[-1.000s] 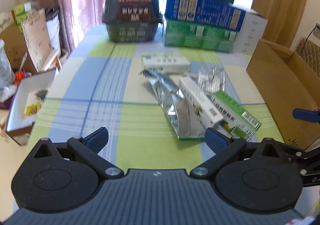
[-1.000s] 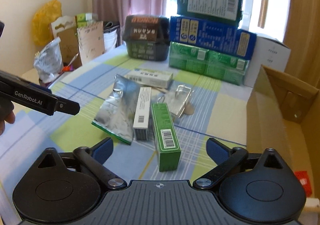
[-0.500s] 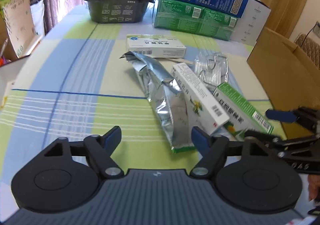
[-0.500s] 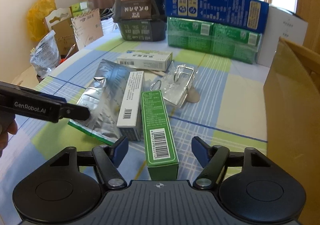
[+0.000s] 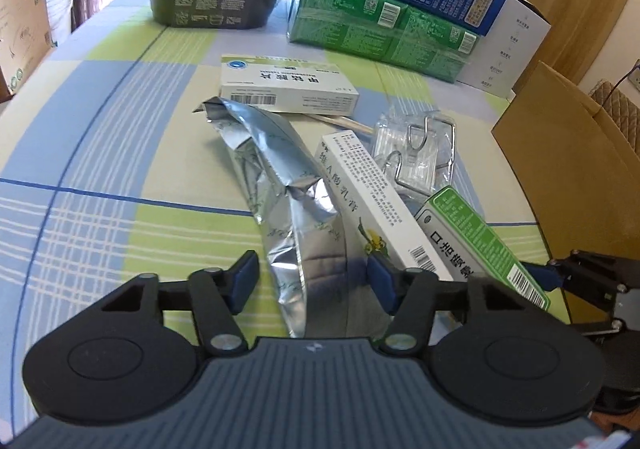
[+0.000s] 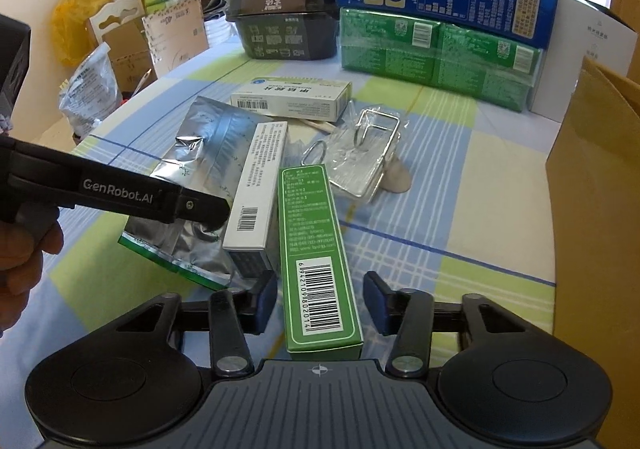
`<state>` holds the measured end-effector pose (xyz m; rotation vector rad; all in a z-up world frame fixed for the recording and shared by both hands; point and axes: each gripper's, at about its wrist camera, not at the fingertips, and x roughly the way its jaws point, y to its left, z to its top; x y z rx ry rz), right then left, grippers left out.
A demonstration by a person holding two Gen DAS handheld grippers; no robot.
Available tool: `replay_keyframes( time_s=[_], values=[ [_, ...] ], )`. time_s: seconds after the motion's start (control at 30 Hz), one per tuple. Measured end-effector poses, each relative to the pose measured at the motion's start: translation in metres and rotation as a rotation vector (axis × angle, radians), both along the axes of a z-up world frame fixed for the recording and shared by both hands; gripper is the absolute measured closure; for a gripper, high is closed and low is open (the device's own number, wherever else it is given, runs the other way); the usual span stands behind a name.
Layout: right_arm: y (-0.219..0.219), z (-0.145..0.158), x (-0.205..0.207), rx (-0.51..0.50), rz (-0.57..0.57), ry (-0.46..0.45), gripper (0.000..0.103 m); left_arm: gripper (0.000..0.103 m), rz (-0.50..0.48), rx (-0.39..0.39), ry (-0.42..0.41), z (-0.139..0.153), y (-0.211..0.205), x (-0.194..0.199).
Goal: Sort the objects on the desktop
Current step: 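Grasp the silver foil bag with the left tool while the right tool grasps the long green box, then lift the foil bag and green box off the table toward the cardboard box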
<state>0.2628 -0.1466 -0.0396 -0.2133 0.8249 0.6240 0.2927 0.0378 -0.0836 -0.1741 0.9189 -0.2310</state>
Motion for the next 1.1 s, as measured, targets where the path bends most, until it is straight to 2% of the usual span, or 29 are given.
replay_keyframes(
  time_s=[0.1,0.27,0.37,0.53,0.73,0.93,1.03,1.1],
  values=[
    [-0.001,-0.001,-0.001,0.001,-0.008,0.007,0.074,0.059,0.001,0.004,0.011,0.002,-0.002,0.001],
    [-0.005,0.005,-0.008,0.016,-0.044,0.023,0.075,0.068,-0.004,0.04,0.023,0.011,-0.001,-0.007],
    [-0.006,0.01,-0.02,0.023,-0.041,0.03,0.075,0.07,-0.019,0.073,0.04,0.017,-0.001,-0.019],
    [-0.018,0.016,-0.049,0.032,-0.054,0.051,0.075,0.07,-0.076,0.138,0.063,0.025,-0.005,-0.058],
    [-0.031,0.023,-0.092,0.024,-0.05,0.065,0.075,0.072,-0.126,0.154,0.082,0.034,-0.013,-0.124],
    [-0.033,0.019,-0.118,0.015,-0.022,0.07,0.075,0.071,-0.113,0.148,0.072,0.039,-0.015,-0.16],
    [-0.032,0.017,-0.116,0.006,-0.018,0.06,0.075,0.06,-0.086,0.146,0.082,0.037,-0.013,-0.152],
    [-0.032,0.016,-0.112,0.0,-0.022,0.059,0.075,0.058,-0.071,0.129,0.085,0.036,-0.011,-0.144]
  ],
)
